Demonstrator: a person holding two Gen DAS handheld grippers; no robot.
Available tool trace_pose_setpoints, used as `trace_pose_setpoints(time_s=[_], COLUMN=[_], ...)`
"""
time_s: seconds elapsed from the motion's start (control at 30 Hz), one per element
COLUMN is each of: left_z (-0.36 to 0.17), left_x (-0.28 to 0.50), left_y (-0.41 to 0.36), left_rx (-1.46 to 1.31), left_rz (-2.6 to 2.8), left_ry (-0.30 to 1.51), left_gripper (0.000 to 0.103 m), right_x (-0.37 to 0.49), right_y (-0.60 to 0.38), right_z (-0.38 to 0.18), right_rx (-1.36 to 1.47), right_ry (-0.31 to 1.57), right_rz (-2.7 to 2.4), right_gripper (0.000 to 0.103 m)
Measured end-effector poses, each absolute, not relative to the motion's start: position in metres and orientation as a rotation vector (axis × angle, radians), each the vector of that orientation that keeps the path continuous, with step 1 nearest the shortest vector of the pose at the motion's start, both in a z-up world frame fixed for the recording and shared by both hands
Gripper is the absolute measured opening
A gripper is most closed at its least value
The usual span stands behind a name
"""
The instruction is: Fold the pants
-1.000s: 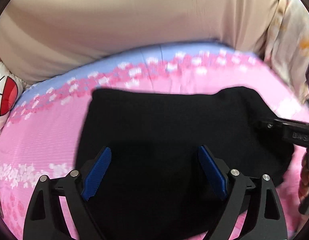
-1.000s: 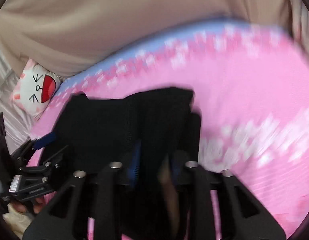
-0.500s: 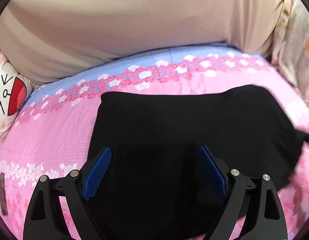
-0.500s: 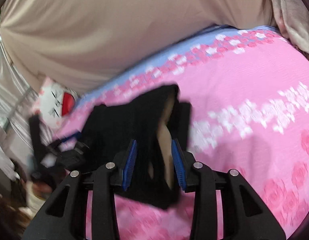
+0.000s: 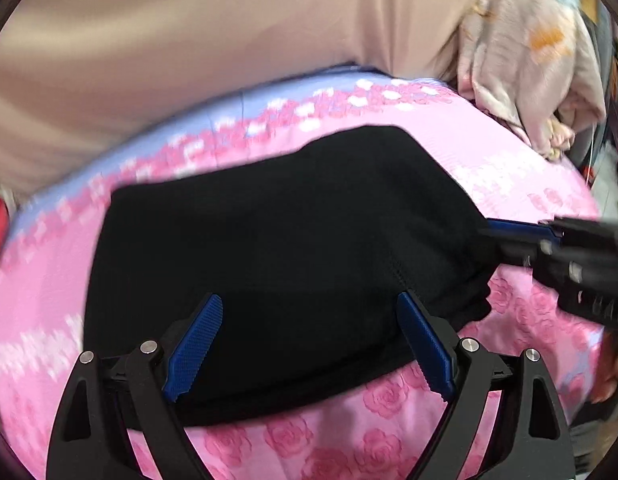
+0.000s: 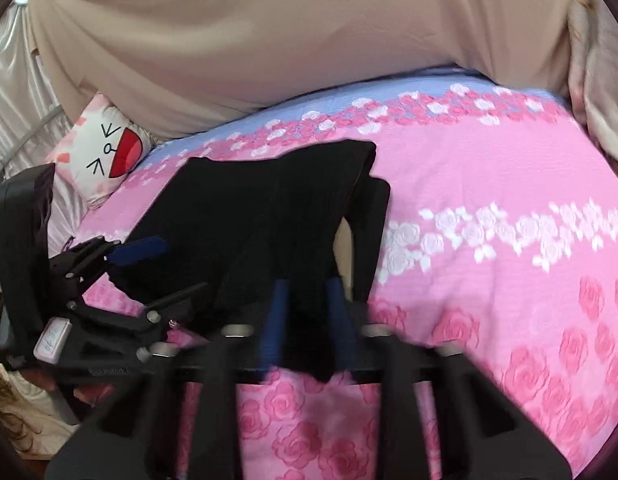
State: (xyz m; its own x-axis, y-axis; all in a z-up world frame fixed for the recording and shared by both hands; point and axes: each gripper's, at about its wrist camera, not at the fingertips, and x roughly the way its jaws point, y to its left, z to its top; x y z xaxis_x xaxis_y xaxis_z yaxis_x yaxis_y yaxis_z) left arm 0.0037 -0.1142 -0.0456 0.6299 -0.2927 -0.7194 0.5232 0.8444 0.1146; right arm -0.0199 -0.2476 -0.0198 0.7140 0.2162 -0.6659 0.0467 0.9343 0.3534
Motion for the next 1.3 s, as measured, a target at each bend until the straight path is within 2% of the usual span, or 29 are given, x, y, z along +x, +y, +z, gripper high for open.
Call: trace_pose_setpoints(time_s=[0.13,0.33,0.4,0.5,0.6,0.67,0.7,0.87,0.9,0.93,0.97,1.0,1.03,1.1,1.3], left_z=[-0.043,-0.041,-0.050,-0.062,-0.071,-0.072,-0.072,-0.057,-0.052,-0.050,-0.050,-0.053,-0.054,-0.052,-0.039], left_x=[0.002,-0.029,-0.030,-0.021,-0.014,-0.014,-0.013,-0.003,0.002,0.007,0.014,0.026,0.034,0.048,0.058], left_y=[-0.132,-0.156,-0.166,-0.171,-0.174,-0.177,-0.178,-0.168,-0.163,-0.160,-0.158,-0.154,-0.153,-0.144,-0.127], left_rx=[0.438,0.539,0.592,0.593,0.554,0.545,0.549,0.426,0.395,0.377,0.369,0.346,0.323,0.254,0.154], left_rz=[-0.468,-0.618,-0.598,-0.611,-0.648,-0.656,-0.658,-0.696,-0.704,-0.705,-0.694,-0.685,-0.683,-0.718,-0.789], left_ry=[0.686,0.591,0.587,0.635,0.692,0.692,0.691,0.712,0.718,0.723,0.738,0.782,0.800,0.840,0.865], left_gripper=[0.086,0.086,0.086,0.086,0.086,0.086,0.086,0.085,0.073,0.051,0.041,0.025,0.017,0.015,0.015], right_x=[-0.017,-0.002,-0.008,-0.014,-0.008,0.000,0.005,0.016,0.021,0.024,0.028,0.031,0.031,0.021,0.025], right_y=[-0.254,-0.268,-0.279,-0.281,-0.278,-0.271,-0.268,-0.267,-0.265,-0.264,-0.263,-0.266,-0.272,-0.293,-0.319], right_z=[0.004,0.002,-0.001,-0.012,-0.023,-0.026,-0.025,0.012,0.017,0.017,0.016,0.012,0.010,0.006,0.002], right_rx=[0.403,0.466,0.503,0.495,0.498,0.486,0.469,0.520,0.509,0.496,0.482,0.471,0.484,0.549,0.457], right_ry=[0.715,0.712,0.715,0.766,0.804,0.799,0.803,0.700,0.702,0.718,0.738,0.762,0.767,0.740,0.786], right_rz=[0.187,0.203,0.189,0.182,0.207,0.245,0.248,0.395,0.427,0.441,0.444,0.423,0.408,0.377,0.249], right_gripper=[0.007,0.008,0.012,0.026,0.028,0.019,0.007,0.004,0.004,0.005,0.007,0.011,0.014,0.020,0.021])
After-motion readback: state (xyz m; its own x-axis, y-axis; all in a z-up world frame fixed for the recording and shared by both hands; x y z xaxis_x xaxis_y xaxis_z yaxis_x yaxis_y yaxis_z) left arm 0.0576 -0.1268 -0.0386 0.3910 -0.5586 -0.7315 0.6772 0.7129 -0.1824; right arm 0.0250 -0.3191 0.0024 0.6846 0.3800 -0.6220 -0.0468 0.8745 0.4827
